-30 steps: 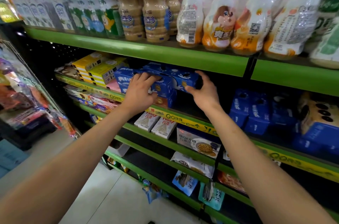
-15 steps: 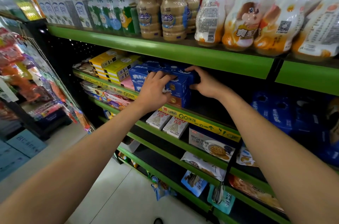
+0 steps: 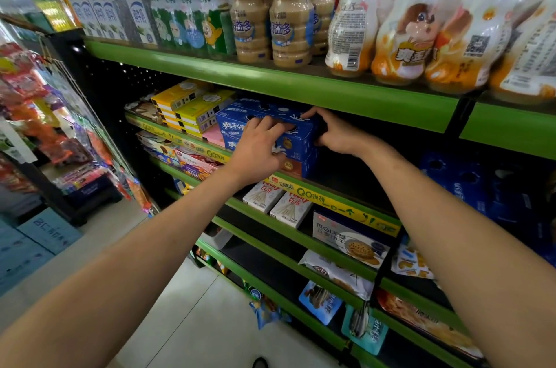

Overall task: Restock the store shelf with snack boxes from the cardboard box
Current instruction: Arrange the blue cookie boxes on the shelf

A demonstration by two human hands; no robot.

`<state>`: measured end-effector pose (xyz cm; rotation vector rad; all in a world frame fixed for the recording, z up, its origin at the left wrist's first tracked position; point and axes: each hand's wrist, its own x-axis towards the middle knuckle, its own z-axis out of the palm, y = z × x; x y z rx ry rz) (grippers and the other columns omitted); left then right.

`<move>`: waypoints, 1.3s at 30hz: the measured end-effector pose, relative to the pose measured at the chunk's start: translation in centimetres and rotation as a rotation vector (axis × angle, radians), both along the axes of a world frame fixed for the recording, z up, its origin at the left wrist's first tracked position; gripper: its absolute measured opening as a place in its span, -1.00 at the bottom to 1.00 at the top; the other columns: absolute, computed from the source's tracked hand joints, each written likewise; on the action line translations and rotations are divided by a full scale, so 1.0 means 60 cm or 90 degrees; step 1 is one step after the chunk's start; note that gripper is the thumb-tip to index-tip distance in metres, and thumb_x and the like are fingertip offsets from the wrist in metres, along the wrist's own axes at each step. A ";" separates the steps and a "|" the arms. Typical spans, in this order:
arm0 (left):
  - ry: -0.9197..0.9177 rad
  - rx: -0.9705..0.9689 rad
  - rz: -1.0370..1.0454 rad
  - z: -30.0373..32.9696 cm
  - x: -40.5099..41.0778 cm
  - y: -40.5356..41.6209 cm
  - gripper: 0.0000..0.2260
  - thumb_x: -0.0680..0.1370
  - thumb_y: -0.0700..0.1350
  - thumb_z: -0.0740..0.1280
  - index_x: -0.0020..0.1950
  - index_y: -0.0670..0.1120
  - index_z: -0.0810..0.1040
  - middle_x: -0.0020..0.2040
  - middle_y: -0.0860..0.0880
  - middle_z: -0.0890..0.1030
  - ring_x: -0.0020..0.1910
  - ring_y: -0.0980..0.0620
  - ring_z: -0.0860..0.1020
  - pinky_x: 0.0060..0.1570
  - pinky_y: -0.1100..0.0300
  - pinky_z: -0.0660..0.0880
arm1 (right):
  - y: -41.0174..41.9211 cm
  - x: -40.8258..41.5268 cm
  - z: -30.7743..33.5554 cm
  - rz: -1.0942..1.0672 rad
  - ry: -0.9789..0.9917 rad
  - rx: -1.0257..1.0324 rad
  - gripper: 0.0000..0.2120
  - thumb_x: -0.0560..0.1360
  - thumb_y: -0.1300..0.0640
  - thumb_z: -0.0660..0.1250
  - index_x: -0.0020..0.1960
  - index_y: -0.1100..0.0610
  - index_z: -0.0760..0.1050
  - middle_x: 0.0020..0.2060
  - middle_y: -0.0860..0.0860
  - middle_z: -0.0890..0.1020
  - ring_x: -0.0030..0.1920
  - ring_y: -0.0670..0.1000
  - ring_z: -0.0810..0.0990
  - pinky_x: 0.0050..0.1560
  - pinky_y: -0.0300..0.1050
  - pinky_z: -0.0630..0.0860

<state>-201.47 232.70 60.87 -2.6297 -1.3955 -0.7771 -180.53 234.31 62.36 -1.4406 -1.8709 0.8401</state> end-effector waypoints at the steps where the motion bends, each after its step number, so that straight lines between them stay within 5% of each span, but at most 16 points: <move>1: 0.000 -0.002 0.000 0.000 0.000 -0.001 -0.47 0.42 -0.06 0.34 0.40 -0.03 0.44 0.18 -0.06 0.49 0.11 -0.07 0.34 0.12 0.06 0.30 | 0.000 0.000 0.000 0.001 0.002 0.002 -0.45 0.41 0.49 0.31 0.23 -0.02 0.38 0.36 0.08 0.43 0.37 0.07 0.40 0.44 0.05 0.30; 7: -0.002 -0.015 0.003 0.006 0.000 -0.006 -0.46 0.40 -0.03 0.29 0.39 -0.05 0.46 0.17 -0.07 0.51 0.11 -0.09 0.36 0.12 0.06 0.31 | -0.010 -0.001 -0.003 0.012 0.054 -0.006 -0.38 0.40 0.51 0.32 0.30 -0.02 0.39 0.36 0.09 0.44 0.33 0.05 0.44 0.38 0.00 0.40; 10: 0.007 -0.023 0.004 0.012 0.000 -0.009 -0.47 0.41 -0.04 0.31 0.39 -0.08 0.45 0.19 -0.09 0.51 0.13 -0.11 0.39 0.12 0.04 0.32 | -0.033 0.004 -0.007 0.009 0.071 -0.014 -0.28 0.41 0.51 0.33 0.41 -0.08 0.34 0.31 0.00 0.43 0.07 -0.14 0.51 -0.03 -0.45 0.46; 13: -0.002 -0.055 0.020 0.027 0.002 -0.007 -0.55 0.46 -0.09 0.37 0.32 -0.15 0.46 0.19 -0.13 0.52 0.19 -0.16 0.41 0.16 0.01 0.32 | -0.074 0.017 -0.009 -0.072 0.010 0.019 -0.27 0.47 0.34 0.38 0.46 -0.21 0.26 0.06 -0.09 0.50 -0.13 -0.10 0.53 -0.28 -0.35 0.42; 15: -0.002 -0.060 0.030 0.042 0.006 -0.008 -0.63 0.48 -0.10 0.38 0.25 -0.18 0.50 0.16 -0.16 0.53 0.20 -0.18 0.41 0.20 0.01 0.29 | -0.108 0.028 -0.009 -0.127 -0.057 0.059 -0.36 0.50 0.23 0.37 0.46 -0.17 0.25 0.07 -0.04 0.49 -0.07 -0.05 0.54 -0.17 -0.23 0.43; 18: -0.027 0.011 0.007 0.053 0.023 -0.032 -0.70 0.46 -0.20 0.39 0.18 -0.24 0.56 0.13 -0.19 0.53 0.22 -0.20 0.42 0.28 0.02 0.27 | -0.166 0.049 -0.014 -0.170 -0.191 0.113 -0.57 0.54 0.15 0.32 0.40 0.04 0.40 0.34 0.03 0.42 0.25 0.08 0.46 0.23 -0.09 0.41; 21: -0.071 0.068 -0.114 0.039 0.066 -0.087 -0.74 0.43 -0.23 0.31 0.10 -0.23 0.60 0.11 -0.15 0.59 0.18 -0.16 0.46 0.23 -0.01 0.38 | -0.238 0.072 -0.026 -0.270 -0.303 0.169 -0.69 0.55 0.13 0.30 0.27 0.14 0.55 0.25 0.07 0.54 0.25 0.16 0.41 0.26 0.04 0.39; 24: -0.056 -0.073 -0.216 0.006 0.135 -0.131 -0.69 0.49 -0.13 0.26 0.20 -0.14 0.58 0.14 -0.06 0.58 0.17 -0.03 0.46 0.15 0.10 0.41 | -0.292 0.096 -0.038 -0.439 -0.454 0.196 -0.70 0.50 0.06 0.33 0.14 0.20 0.61 0.07 0.15 0.63 0.12 0.24 0.45 0.08 0.11 0.42; 27: -0.080 -0.240 -0.237 -0.023 0.206 -0.141 -0.64 0.58 -0.09 0.29 0.37 -0.12 0.50 0.27 -0.08 0.53 0.28 -0.03 0.45 0.24 0.20 0.34 | -0.314 0.119 -0.046 -0.519 -0.564 0.035 -0.51 0.53 -0.16 0.26 0.30 0.14 0.50 0.27 0.19 0.53 0.27 0.27 0.38 0.23 0.20 0.35; 31: -0.086 -0.445 -0.144 -0.039 0.280 -0.130 -0.51 0.64 0.11 0.19 0.49 -0.12 0.38 0.46 -0.13 0.42 0.45 -0.10 0.36 0.36 0.15 0.28 | -0.321 0.144 -0.065 -0.505 -0.545 -0.067 -0.33 0.55 -0.26 0.18 0.56 0.00 0.14 0.54 0.15 0.19 0.46 0.30 0.18 0.37 0.32 0.22; 36: -0.174 -0.536 -0.134 -0.046 0.334 -0.129 -0.59 0.64 0.12 0.16 0.31 -0.14 0.51 0.26 -0.16 0.56 0.24 -0.15 0.52 0.04 0.13 0.38 | -0.317 0.129 -0.069 -0.477 -0.542 -0.014 -0.36 0.52 -0.10 0.28 0.53 0.07 0.23 0.50 0.14 0.30 0.36 0.34 0.29 0.29 0.19 0.34; 39: -0.264 -0.575 -0.107 -0.049 0.331 -0.124 -0.64 0.63 0.11 0.20 0.29 -0.10 0.48 0.21 -0.11 0.58 0.17 -0.10 0.55 0.05 0.11 0.45 | -0.312 0.129 -0.073 -0.448 -0.491 0.012 -0.39 0.53 -0.05 0.29 0.53 0.08 0.26 0.49 0.10 0.34 0.32 0.32 0.31 0.31 0.13 0.30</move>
